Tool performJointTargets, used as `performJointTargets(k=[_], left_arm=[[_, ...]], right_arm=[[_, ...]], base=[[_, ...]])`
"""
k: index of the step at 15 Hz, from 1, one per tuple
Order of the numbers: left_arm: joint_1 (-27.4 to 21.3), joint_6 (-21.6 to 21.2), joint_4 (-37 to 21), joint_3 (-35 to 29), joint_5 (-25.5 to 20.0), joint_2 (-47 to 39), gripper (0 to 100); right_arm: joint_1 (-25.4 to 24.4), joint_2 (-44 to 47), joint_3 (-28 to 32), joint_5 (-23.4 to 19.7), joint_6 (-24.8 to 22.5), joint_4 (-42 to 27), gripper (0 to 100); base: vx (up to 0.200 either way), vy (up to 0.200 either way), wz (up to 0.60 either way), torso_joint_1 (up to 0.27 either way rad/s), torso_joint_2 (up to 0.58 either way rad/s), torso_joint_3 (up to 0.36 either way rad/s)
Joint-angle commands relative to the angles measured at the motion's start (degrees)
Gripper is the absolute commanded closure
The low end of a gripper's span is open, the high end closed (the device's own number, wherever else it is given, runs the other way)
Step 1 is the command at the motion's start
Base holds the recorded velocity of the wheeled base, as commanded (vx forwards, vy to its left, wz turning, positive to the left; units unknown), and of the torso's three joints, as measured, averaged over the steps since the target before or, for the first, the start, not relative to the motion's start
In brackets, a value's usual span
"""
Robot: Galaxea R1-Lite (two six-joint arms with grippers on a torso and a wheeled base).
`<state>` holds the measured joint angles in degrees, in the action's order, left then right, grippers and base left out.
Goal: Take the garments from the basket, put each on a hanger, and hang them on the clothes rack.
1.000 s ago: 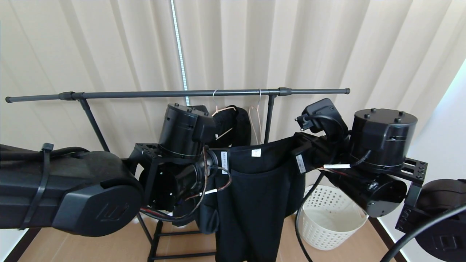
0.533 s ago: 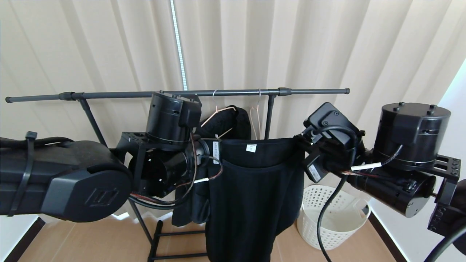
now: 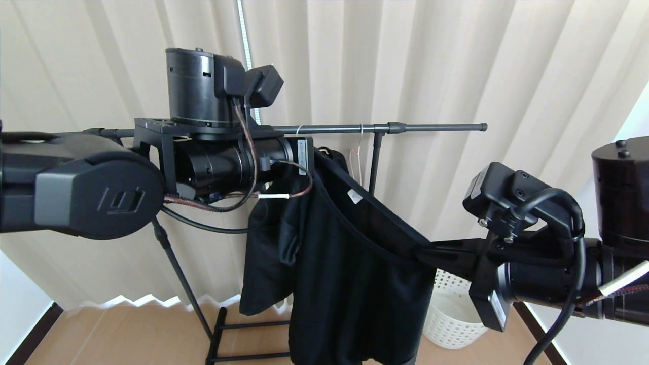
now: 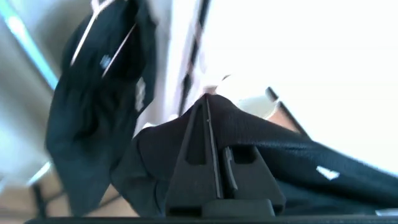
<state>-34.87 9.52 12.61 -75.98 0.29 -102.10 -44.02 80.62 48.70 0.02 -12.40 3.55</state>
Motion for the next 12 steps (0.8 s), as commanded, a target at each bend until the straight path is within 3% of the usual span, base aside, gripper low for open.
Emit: performJointTargets(k=[1,2,3,6,8,10,12], left_arm=[[0.1,-0.1,-2.6,-6.8,-5.3,-2.7,100],[0.1,-0.1,-2.6,-6.8,-5.3,-2.7,100],[0.1,-0.1,-3.0,-10.3,-10.5,-3.8,100],[-0.2,-0.1,-4.0,-14.0,-14.6,-4.9,100],[-0.3,0.0,-4.0,-14.2,-17.3,-5.5,100],[-0.4,-0.1,-4.1,-15.1,-18.2,-6.4,100],[-0.3,-0.1,-4.6,-15.1,-18.2,-6.4,100]], right_arm=[[-6.2,1.6,0.6,0.0,6.2,0.6,100],[-6.2,1.6,0.6,0.0,6.2,0.6,100],[-9.3,4.6,3.2,0.2,12.4,0.8,100],[-13.1,10.0,9.3,1.3,20.0,3.2,100],[-15.7,13.7,13.3,4.8,23.9,3.6,100],[-16.8,17.1,17.3,8.1,29.2,3.6,100],[-16.7,16.4,17.1,9.1,30.9,3.5,100]], base=[[0.0,0.0,0.0,0.0,0.0,0.0],[0.0,0.0,0.0,0.0,0.0,0.0],[0.0,0.0,0.0,0.0,0.0,0.0],[0.0,0.0,0.0,0.0,0.0,0.0],[0.0,0.0,0.0,0.0,0.0,0.0],[0.0,0.0,0.0,0.0,0.0,0.0],[0.0,0.0,0.0,0.0,0.0,0.0]])
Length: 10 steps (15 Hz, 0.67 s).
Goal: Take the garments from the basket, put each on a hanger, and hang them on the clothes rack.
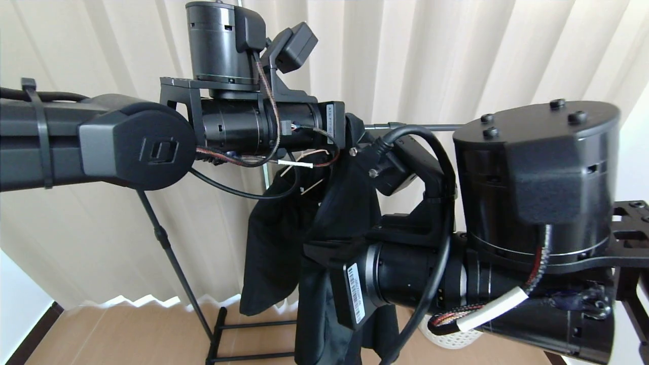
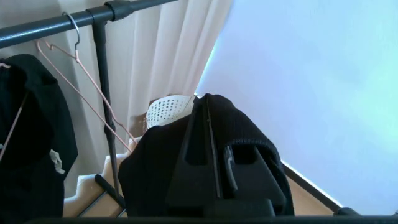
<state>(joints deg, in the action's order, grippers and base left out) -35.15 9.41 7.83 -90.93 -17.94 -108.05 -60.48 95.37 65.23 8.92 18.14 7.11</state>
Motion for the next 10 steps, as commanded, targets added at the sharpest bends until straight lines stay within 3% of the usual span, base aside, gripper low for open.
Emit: performJointTargets(k=[1,3,5,7,9,10], left_arm=[[0.3,0.0,-0.9,-0.1,0.1,-0.2,100],[0.4,0.0,-2.8,0.5,0.7,0.9,100],[0.3,-0.3,-6.1,2.2,3.8,3.2,100],[0.5,-3.7,-11.5,2.2,6.9,4.0,100],[0.8,-10.6,-17.8,3.2,19.1,4.5,100],[0.8,-11.7,-18.2,4.6,21.4,5.2,100]], right_arm=[[0.2,-0.2,-1.1,1.1,0.1,-0.2,100],[2.6,-3.7,-4.9,2.1,-0.5,-0.7,100],[6.5,-7.9,-9.8,4.3,-4.3,-0.9,100],[12.1,-7.9,-10.7,5.2,-8.5,-0.9,100],[19.1,-4.3,-8.8,5.5,-13.5,-0.5,100],[20.8,-2.4,-7.0,5.7,-13.6,-0.4,100]], base=[[0.0,0.0,0.0,0.0,0.0,0.0],[0.0,0.0,0.0,0.0,0.0,0.0],[0.0,0.0,0.0,0.0,0.0,0.0],[0.0,0.0,0.0,0.0,0.0,0.0],[0.0,0.0,0.0,0.0,0.0,0.0],[0.0,0.0,0.0,0.0,0.0,0.0]])
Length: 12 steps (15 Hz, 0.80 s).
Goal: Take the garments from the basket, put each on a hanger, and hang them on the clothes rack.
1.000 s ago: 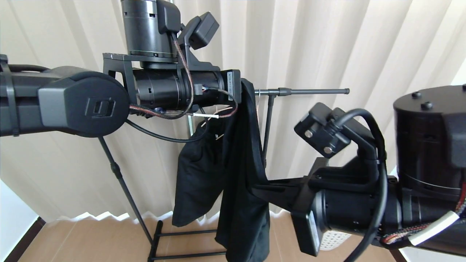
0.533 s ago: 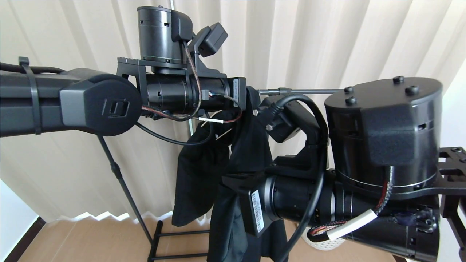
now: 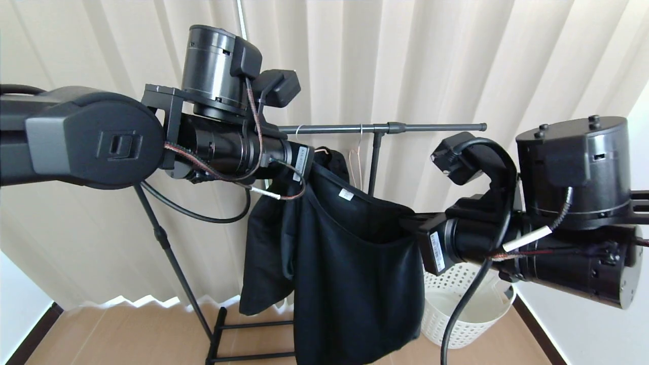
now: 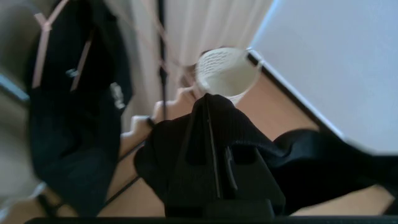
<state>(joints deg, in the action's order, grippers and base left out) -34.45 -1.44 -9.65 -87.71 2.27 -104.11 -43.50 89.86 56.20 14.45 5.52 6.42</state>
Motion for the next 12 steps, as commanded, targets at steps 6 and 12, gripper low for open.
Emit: performJointTargets(k=[6,12], left_arm=[[-4.7,-0.1,-1.1,17.3,3.5,10.5,100],[-13.7,19.0,-1.1,18.9,3.8,8.2,100]], right_arm=[[5.8,13.9,17.4,5.9,-0.7,0.6,100],[3.0,22.9,30.4,5.9,1.8,0.6,100]], base=[[0.0,0.0,0.0,0.0,0.0,0.0],[0.0,0.0,0.0,0.0,0.0,0.0]])
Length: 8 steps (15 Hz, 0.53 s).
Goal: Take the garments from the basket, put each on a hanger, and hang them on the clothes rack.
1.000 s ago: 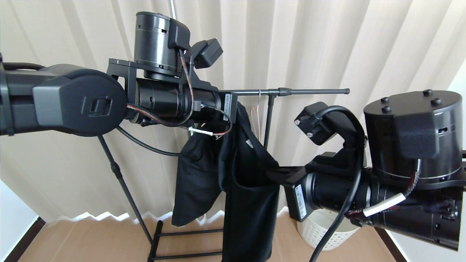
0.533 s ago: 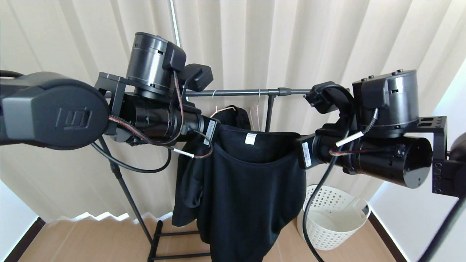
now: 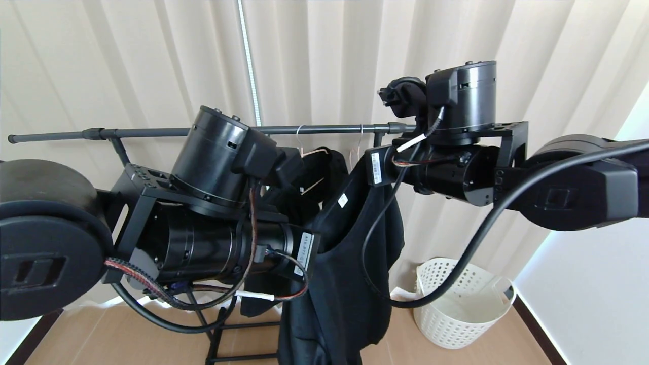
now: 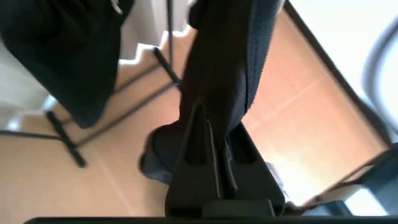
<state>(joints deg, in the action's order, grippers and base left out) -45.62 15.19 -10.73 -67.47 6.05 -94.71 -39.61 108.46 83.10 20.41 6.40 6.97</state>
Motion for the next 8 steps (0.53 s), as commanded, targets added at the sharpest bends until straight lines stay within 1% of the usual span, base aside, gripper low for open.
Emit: performJointTargets(k=[1,2,3,4,5,6,8], left_arm=[[-3.6,6.3,0.0,-3.1,0.0,-2.5,100],[-4.5,10.6,0.0,-5.3,0.0,-3.7,100],[-4.7,13.4,0.0,-7.1,0.0,-4.9,100],[-4.7,14.4,0.0,-7.8,0.0,-5.4,100],[-4.7,16.9,-0.6,-9.3,0.0,-6.2,100],[-4.7,17.7,-1.2,-10.0,0.0,-6.5,100],[-4.7,17.8,-1.8,-10.0,0.1,-6.5,100]], right_arm=[[-1.2,5.1,4.7,0.0,1.5,0.1,100],[-1.6,5.6,5.2,0.0,1.8,0.0,100],[-2.8,6.3,5.3,0.0,1.9,0.1,100],[-3.0,6.5,5.3,-0.1,2.2,0.1,100],[-3.5,6.8,5.3,0.0,4.6,0.0,100],[-4.3,6.8,5.2,0.0,5.2,0.0,100],[-4.3,6.6,5.0,0.0,5.3,-0.2,100]], base=[[0.0,0.0,0.0,0.0,0.0,0.0],[0.0,0.0,0.0,0.0,0.0,0.0],[0.0,0.0,0.0,0.0,0.0,0.0],[0.0,0.0,0.0,0.0,0.0,0.0],[0.0,0.0,0.0,0.0,0.0,0.0],[0.0,0.0,0.0,0.0,0.0,0.0],[0.0,0.0,0.0,0.0,0.0,0.0]])
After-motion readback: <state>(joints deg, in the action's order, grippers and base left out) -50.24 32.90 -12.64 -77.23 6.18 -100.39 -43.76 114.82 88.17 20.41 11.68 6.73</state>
